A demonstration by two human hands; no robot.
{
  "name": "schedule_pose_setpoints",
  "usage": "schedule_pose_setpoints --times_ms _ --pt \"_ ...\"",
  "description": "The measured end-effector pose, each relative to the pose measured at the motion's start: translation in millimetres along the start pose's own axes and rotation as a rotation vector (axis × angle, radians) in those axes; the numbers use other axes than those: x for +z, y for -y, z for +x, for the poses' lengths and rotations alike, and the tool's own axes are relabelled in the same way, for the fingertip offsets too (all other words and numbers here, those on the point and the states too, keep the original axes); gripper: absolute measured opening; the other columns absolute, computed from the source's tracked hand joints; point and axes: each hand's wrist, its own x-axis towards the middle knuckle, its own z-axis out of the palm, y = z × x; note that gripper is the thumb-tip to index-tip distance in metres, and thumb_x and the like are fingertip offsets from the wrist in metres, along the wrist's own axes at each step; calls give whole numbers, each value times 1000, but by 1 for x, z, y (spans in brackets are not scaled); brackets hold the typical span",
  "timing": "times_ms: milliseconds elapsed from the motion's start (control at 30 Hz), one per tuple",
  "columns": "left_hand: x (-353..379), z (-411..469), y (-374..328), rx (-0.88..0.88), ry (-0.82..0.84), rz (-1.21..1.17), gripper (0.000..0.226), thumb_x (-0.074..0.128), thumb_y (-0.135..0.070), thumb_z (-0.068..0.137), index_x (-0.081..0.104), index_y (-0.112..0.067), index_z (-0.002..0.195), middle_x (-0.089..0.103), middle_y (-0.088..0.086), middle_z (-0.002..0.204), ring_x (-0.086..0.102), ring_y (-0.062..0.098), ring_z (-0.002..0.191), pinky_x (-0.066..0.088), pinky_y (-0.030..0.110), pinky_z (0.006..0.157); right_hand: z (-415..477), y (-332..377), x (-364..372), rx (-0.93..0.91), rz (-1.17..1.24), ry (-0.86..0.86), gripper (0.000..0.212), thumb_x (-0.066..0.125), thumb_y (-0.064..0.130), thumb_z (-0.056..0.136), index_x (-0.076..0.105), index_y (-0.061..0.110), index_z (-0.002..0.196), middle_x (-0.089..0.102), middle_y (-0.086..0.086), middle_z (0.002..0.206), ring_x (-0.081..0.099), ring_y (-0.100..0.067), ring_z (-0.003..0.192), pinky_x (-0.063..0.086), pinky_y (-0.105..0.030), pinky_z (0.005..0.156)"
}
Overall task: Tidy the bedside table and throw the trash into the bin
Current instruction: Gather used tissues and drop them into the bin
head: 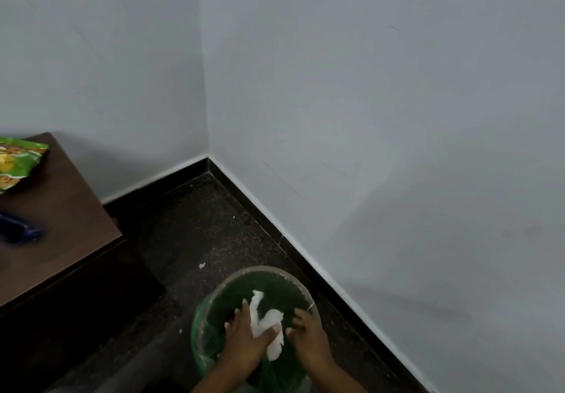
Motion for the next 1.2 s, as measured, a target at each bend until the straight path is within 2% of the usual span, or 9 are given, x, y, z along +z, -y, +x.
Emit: schedule_pose_setpoints --times_ms 200,333,433,567,667,867,1000,1067,1200 --pt "-6 0 -8 -25 22 -22 84 40 -59 89 -4 -21 149 -8 2 159 -17 28 144 0 47 117 -12 10 -8 -100 -4 -33 39 52 1 90 48 7 129 55 -3 116 48 -7 99 35 8 61" --pt "-49 -21 -21 146 -66 -48 92 48 -82 68 41 -23 138 41 -4 146 32 18 138 24 39 116 -24 46 -2 -197 28 -56 32 60 10 88 56 26 116 60 1 114 56 -11 104 41 -9 81" --pt "-116 -60 -30 274 -201 -194 51 59 -50 84 48 -28 128 41 -19 128 38 4 125 27 23 111 -39 89 14 -322 16 17 27 64 11 85 59 32 101 67 0 110 61 -15 107 42 -23 92" --pt "-217 -113 1 420 -460 -412 21 63 -27 86 63 -34 105 64 -13 116 58 4 111 44 21 98 -70 164 60 -532 -21 239 28 63 9 84 63 33 99 72 17 99 62 14 88 42 2 75" --pt "-287 -153 52 433 -729 -527 17 63 -15 86 68 -26 98 72 -15 98 63 -5 96 45 7 80 -100 213 115 -666 -77 442 27 63 8 83 65 31 97 70 24 97 62 16 88 40 4 73" --pt "-406 -205 165 265 -1235 -577 17 55 0 89 64 -13 96 66 -2 93 58 -14 73 43 2 72 -154 275 278 -874 -108 728 21 64 18 85 64 30 102 70 15 103 60 10 98 45 -5 80" --pt "-452 -199 222 59 -1378 -650 20 52 0 90 62 -11 103 64 8 100 57 18 86 46 33 81 -174 299 408 -1035 -212 743 24 62 17 87 60 21 111 63 2 112 60 -4 102 49 -25 93" --pt "-471 -192 248 -51 -1495 -562 20 53 -2 87 63 -12 102 65 7 99 59 23 92 46 36 86 -178 309 466 -1148 -265 684 26 60 14 87 60 17 113 62 -3 111 59 -15 102 47 -32 94" --pt "-510 -172 284 -217 -1342 -589 31 62 -23 78 65 -9 105 71 13 100 64 30 98 51 43 90 -180 329 543 -1280 -439 566 17 55 17 87 64 13 102 63 -12 103 57 -31 97 45 -38 86"
